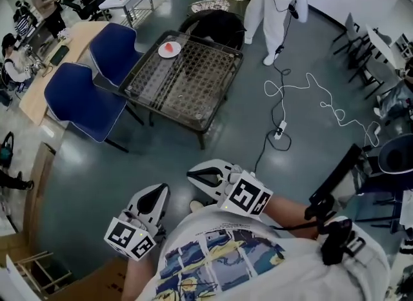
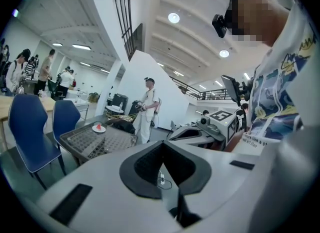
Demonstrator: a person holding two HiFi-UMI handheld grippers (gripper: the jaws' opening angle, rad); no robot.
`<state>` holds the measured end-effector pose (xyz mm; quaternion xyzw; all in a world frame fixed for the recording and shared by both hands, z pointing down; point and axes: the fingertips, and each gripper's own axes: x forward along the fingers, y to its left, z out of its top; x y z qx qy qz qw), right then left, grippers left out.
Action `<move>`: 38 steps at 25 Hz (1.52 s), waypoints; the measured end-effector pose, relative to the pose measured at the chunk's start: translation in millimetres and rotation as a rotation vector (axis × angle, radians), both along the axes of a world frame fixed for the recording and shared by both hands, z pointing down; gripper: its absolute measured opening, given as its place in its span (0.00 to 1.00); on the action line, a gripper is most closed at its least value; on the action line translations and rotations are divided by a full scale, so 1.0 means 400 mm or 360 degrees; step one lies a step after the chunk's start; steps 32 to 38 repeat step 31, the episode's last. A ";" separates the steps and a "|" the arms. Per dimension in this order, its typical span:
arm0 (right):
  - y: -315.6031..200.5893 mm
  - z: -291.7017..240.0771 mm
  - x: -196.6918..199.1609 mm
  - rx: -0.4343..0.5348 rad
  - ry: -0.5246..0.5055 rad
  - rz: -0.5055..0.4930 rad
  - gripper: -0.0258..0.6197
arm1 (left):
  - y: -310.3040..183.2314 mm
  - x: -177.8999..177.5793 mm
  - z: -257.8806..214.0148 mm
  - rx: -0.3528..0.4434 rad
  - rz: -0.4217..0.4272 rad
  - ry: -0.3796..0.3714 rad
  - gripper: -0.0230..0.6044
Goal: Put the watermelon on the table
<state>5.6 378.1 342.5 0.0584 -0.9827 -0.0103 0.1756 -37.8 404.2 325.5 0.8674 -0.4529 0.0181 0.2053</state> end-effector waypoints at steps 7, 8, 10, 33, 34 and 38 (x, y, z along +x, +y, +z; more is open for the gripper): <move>-0.009 -0.006 0.009 0.0004 0.0003 0.0022 0.06 | -0.015 0.016 0.010 -0.0020 0.0040 -0.0008 0.05; -0.012 -0.005 0.009 0.0004 0.0003 0.0024 0.06 | -0.018 0.018 0.012 -0.0021 0.0045 -0.0012 0.05; -0.014 -0.005 0.007 0.0002 0.0001 0.0025 0.06 | -0.022 0.020 0.013 -0.0023 0.0055 -0.0018 0.05; -0.030 0.006 0.012 0.0022 0.0077 0.0034 0.06 | -0.040 0.019 0.034 -0.0064 0.0081 -0.0003 0.05; -0.030 0.006 0.012 0.0022 0.0077 0.0034 0.06 | -0.040 0.019 0.034 -0.0064 0.0081 -0.0003 0.05; -0.030 0.006 0.012 0.0022 0.0077 0.0034 0.06 | -0.040 0.019 0.034 -0.0064 0.0081 -0.0003 0.05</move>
